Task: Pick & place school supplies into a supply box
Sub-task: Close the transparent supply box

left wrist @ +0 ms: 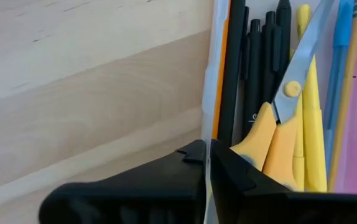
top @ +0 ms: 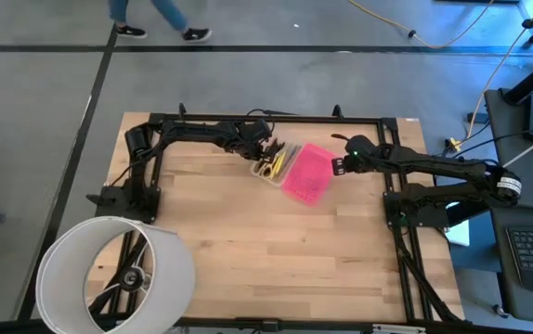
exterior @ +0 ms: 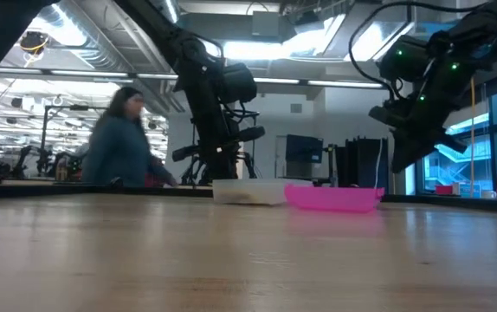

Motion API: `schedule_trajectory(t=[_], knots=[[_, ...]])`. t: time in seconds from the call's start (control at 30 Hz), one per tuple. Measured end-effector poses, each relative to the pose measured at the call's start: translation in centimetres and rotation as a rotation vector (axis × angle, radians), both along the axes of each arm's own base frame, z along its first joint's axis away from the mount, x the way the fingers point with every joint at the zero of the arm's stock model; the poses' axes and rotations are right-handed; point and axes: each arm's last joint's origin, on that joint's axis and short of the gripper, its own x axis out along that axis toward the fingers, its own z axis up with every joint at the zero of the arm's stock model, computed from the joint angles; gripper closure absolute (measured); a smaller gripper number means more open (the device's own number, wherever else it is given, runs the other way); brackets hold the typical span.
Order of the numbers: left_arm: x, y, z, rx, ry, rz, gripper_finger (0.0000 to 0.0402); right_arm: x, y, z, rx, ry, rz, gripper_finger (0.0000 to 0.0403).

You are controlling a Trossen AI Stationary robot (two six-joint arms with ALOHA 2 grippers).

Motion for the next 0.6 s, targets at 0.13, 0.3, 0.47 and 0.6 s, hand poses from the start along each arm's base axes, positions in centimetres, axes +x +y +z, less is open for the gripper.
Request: schedule_trajectory(t=[0.13, 0.3, 0.47, 0.6], knots=[[0.1, -0.3, 0.0, -0.019, -0.012, 0.023, 0.0397, 0.0, 0.5, -0.2, 0.061, -0.002, 0.005, 0.0392], [0.6, -1.4, 0.0, -0.03, -0.018, 0.02, 0.0397, 0.0, 1.6, -0.5, 0.125, 0.03, 0.031, 0.0397], [1.0, -2.6, 0.0, -0.035, -0.012, 0.011, 0.0397, -0.3, 2.8, -0.8, 0.176, 0.095, 0.035, 0.0399], [1.3, -3.5, 0.0, -0.024, -0.007, 0.002, 0.0397, -0.1, 3.4, -0.9, 0.19, 0.081, 0.029, 0.0399]])
